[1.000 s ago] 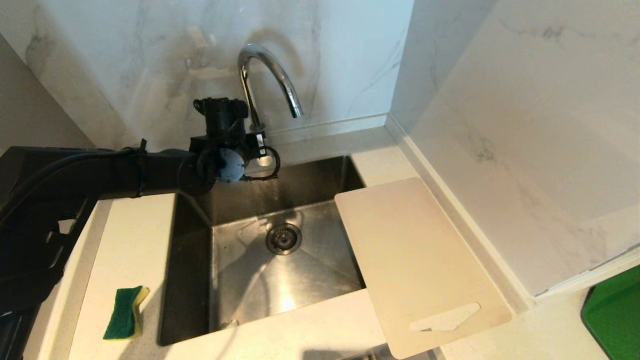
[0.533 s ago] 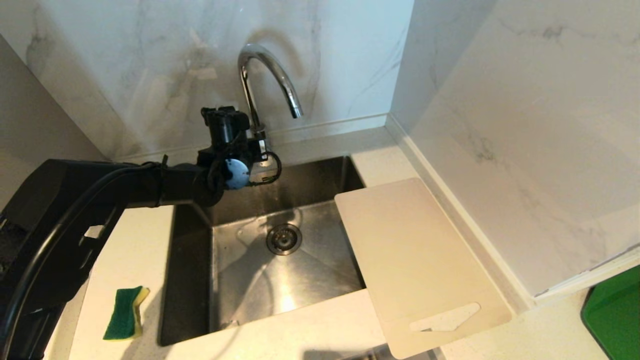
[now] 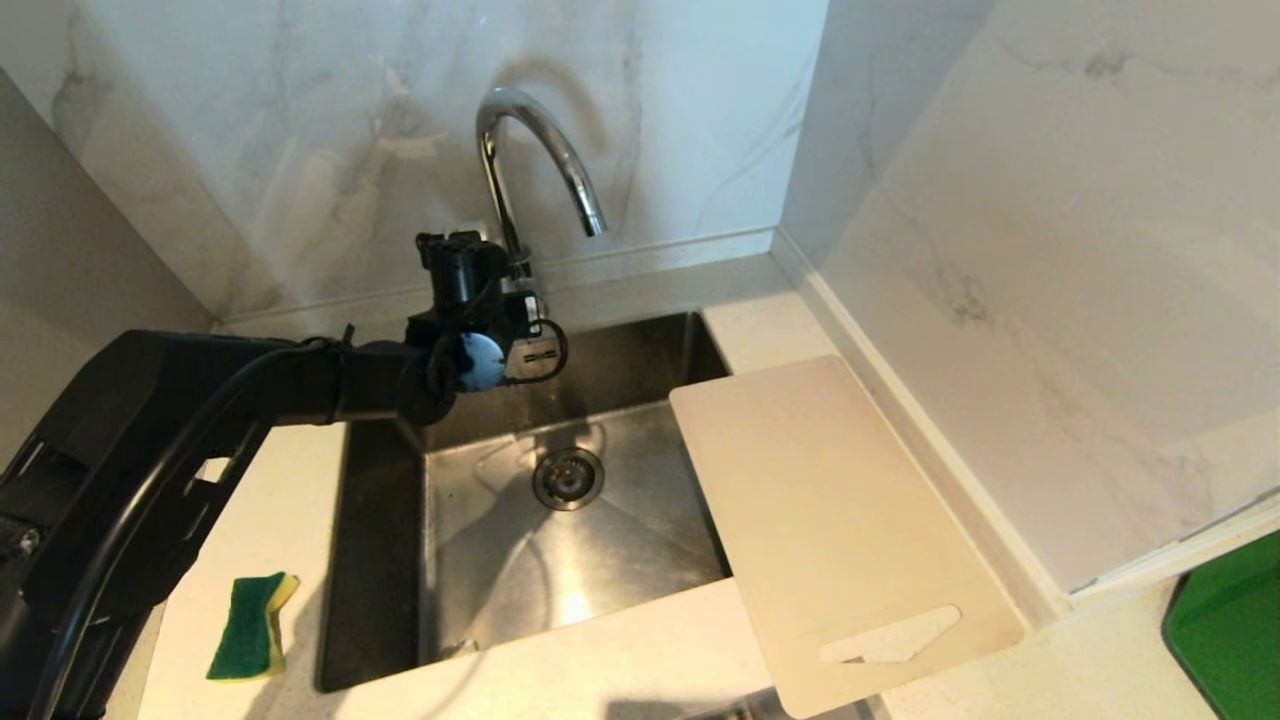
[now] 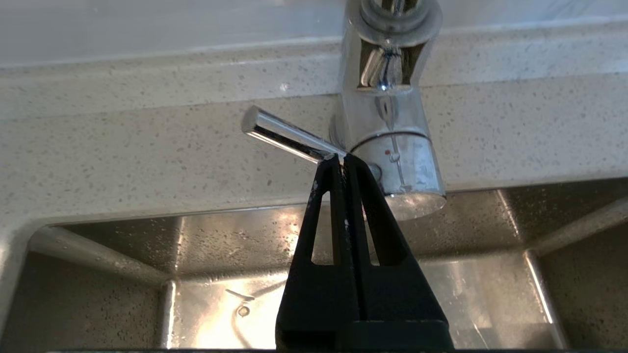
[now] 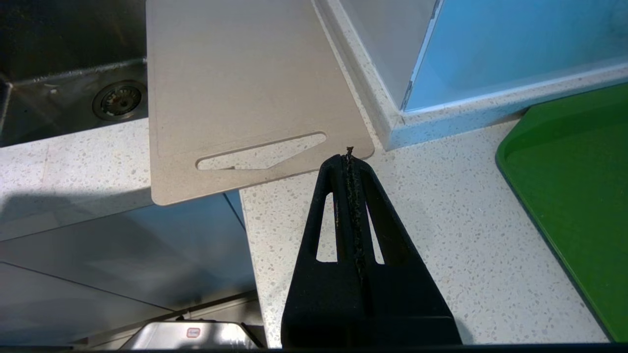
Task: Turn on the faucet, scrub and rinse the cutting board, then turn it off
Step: Turn on the tap
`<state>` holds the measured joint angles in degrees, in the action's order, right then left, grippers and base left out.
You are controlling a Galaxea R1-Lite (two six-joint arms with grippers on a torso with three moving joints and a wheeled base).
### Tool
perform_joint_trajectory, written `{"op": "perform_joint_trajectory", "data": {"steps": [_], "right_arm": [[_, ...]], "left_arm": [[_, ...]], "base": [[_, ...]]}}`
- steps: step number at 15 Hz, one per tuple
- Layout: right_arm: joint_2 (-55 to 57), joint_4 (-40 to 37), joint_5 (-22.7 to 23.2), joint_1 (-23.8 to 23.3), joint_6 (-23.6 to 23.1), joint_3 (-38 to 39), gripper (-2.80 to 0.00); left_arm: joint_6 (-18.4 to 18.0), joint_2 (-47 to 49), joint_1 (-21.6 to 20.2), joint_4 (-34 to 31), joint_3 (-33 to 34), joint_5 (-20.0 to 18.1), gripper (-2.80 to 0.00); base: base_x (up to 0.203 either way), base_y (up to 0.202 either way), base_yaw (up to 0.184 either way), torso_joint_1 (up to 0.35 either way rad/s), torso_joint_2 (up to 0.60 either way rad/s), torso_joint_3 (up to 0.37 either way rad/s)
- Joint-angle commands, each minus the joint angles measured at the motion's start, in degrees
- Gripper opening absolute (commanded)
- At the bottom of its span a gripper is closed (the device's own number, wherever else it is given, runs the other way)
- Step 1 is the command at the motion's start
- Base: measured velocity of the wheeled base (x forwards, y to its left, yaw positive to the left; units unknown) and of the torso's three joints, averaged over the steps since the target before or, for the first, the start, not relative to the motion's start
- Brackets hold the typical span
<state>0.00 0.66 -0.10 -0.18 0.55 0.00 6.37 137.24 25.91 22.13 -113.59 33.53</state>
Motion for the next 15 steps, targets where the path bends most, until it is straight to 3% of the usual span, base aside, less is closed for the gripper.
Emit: {"op": "perform_joint_trajectory", "data": {"steps": [1, 5, 7, 15], "right_arm": [[0.0, 0.0, 0.0, -0.1, 0.0, 0.0, -2.8], [0.0, 0.0, 0.0, 0.0, 0.1, 0.1, -2.8], [0.0, 0.0, 0.0, 0.0, 0.0, 0.0, -2.8], [0.0, 0.0, 0.0, 0.0, 0.0, 0.0, -2.8]], "left_arm": [[0.2, 0.2, -0.1, 0.0, 0.1, 0.7, -2.8], [0.2, 0.0, 0.0, -1.1, 0.2, 3.3, -2.8], [0.2, -0.4, 0.0, -3.1, 0.3, 6.6, -2.8], [0.4, -1.3, 0.7, -3.1, 0.4, 7.0, -2.8]], "base": [[0.0, 0.0, 0.0, 0.0, 0.0, 0.0], [0.0, 0.0, 0.0, 0.0, 0.0, 0.0], [0.0, 0.0, 0.0, 0.0, 0.0, 0.0], [0.0, 0.0, 0.0, 0.0, 0.0, 0.0]]}}
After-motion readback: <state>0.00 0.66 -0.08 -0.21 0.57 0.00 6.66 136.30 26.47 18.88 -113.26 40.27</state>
